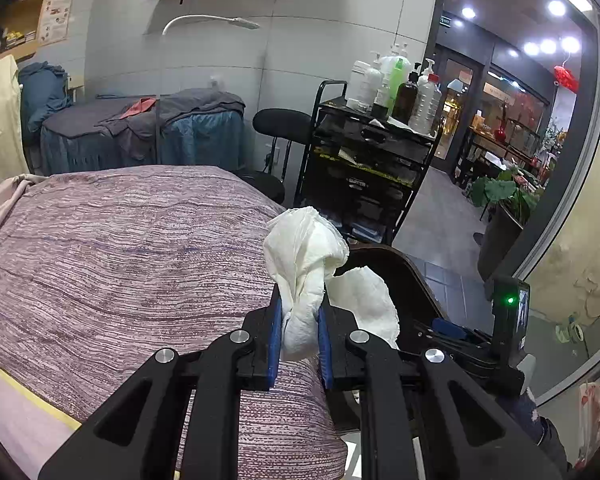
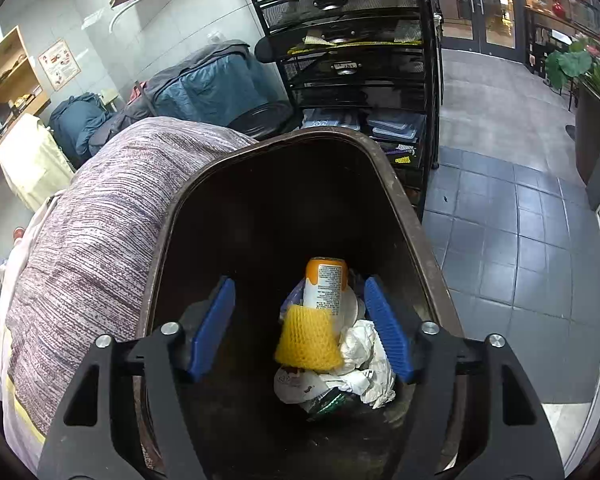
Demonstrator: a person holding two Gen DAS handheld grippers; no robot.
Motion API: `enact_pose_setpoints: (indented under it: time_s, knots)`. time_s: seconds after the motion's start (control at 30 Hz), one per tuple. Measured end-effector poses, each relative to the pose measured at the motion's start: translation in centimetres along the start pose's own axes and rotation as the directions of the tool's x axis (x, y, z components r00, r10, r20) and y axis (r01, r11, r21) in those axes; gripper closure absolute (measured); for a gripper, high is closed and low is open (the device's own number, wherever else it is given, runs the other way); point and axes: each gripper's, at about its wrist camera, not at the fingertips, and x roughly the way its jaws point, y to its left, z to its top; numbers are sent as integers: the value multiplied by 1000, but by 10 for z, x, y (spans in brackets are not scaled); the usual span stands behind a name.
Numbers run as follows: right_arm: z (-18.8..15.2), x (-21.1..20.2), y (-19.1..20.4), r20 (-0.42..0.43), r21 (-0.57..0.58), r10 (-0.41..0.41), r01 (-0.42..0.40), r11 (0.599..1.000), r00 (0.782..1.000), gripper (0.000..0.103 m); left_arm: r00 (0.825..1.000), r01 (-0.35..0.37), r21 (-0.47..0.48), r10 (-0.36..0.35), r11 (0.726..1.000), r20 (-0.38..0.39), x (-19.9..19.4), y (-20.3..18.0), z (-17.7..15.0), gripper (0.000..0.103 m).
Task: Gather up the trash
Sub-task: 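Carry the yellow foam net to the bin and release it with the right gripper, then lower the white cloth into the bin and open the left gripper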
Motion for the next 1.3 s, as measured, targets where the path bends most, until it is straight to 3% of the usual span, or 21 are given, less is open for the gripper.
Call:
enact_pose_setpoints:
  time_s: [0.57, 0.97, 1.0, 1.07, 1.13, 1.23, 1.3]
  knots:
    - [10, -60, -21, 159, 59, -33, 24, 998, 987, 32, 990, 97, 84, -87, 992, -113, 57, -45, 10, 88]
    - [9, -74, -46, 178, 112, -91, 71, 991, 980, 32, 980, 96, 161, -65, 982, -187, 102, -73, 6, 86]
    - [9, -75, -47, 180, 115, -93, 73, 991, 979, 32, 980, 93, 166, -61, 982, -188, 104, -73, 6, 83]
    - [9, -76, -50, 188, 124, -106, 83, 989, 976, 22, 981, 93, 179, -59, 979, -186, 106, -76, 5, 68]
    - [10, -78, -52, 198, 131, -114, 89, 987, 973, 22, 985, 86, 188, -56, 978, -163, 102, -76, 3, 32]
    - [11, -79, -53, 202, 130, -122, 97, 987, 972, 20, 995, 59, 199, -41, 978, -92, 90, -76, 3, 12]
    - [12, -81, -52, 213, 127, -124, 99, 987, 969, 16, 998, 47, 203, -36, 978, -59, 82, -76, 4, 8]
